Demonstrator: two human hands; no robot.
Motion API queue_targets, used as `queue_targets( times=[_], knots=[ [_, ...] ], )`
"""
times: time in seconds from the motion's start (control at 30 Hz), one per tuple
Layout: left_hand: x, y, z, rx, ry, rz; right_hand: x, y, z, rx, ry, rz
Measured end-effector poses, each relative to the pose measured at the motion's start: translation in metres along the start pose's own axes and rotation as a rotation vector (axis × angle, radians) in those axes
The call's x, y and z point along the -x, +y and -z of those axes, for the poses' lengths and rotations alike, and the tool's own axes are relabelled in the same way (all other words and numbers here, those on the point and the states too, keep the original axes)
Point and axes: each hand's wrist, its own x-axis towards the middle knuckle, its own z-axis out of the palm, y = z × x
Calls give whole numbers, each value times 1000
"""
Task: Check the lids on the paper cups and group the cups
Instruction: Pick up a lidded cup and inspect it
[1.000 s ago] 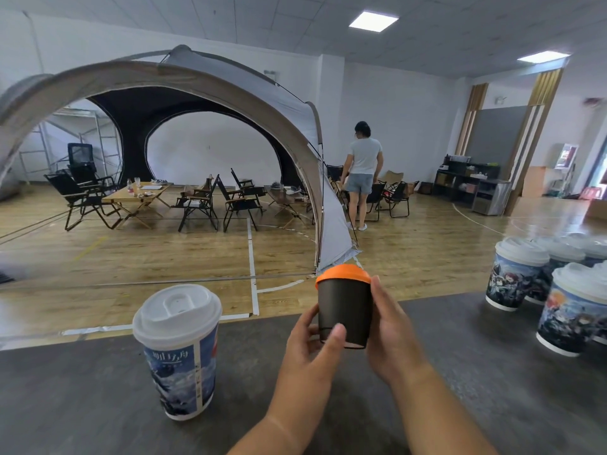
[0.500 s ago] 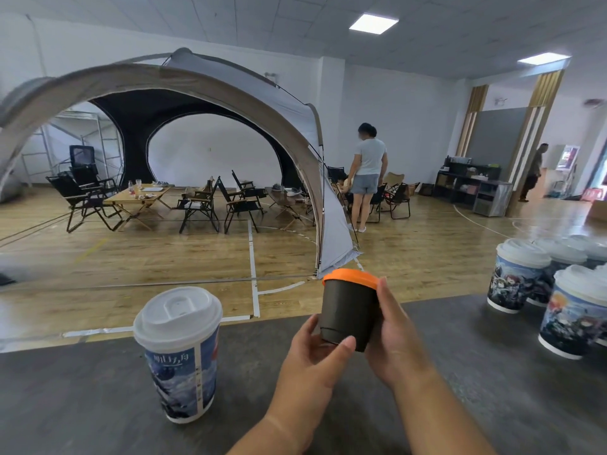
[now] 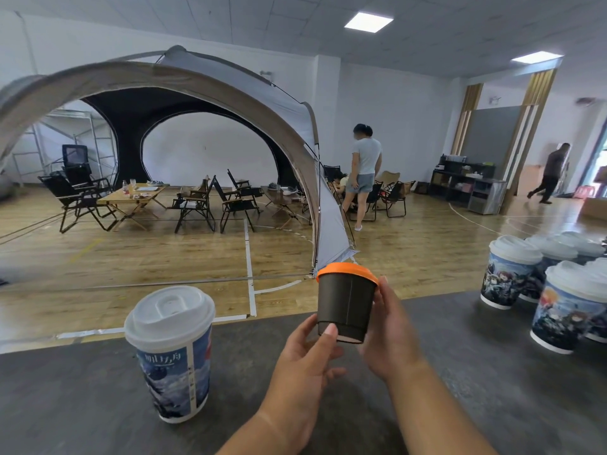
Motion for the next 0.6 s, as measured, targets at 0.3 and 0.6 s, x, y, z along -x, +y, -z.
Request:
queue_targets(
  times=[0.3, 0.6],
  knots=[
    [4, 2, 4, -371, 48, -223, -1, 4, -3, 65, 54, 49],
    [3, 1, -1, -15, -26, -40, -1, 1, 0, 18, -25, -14]
  ],
)
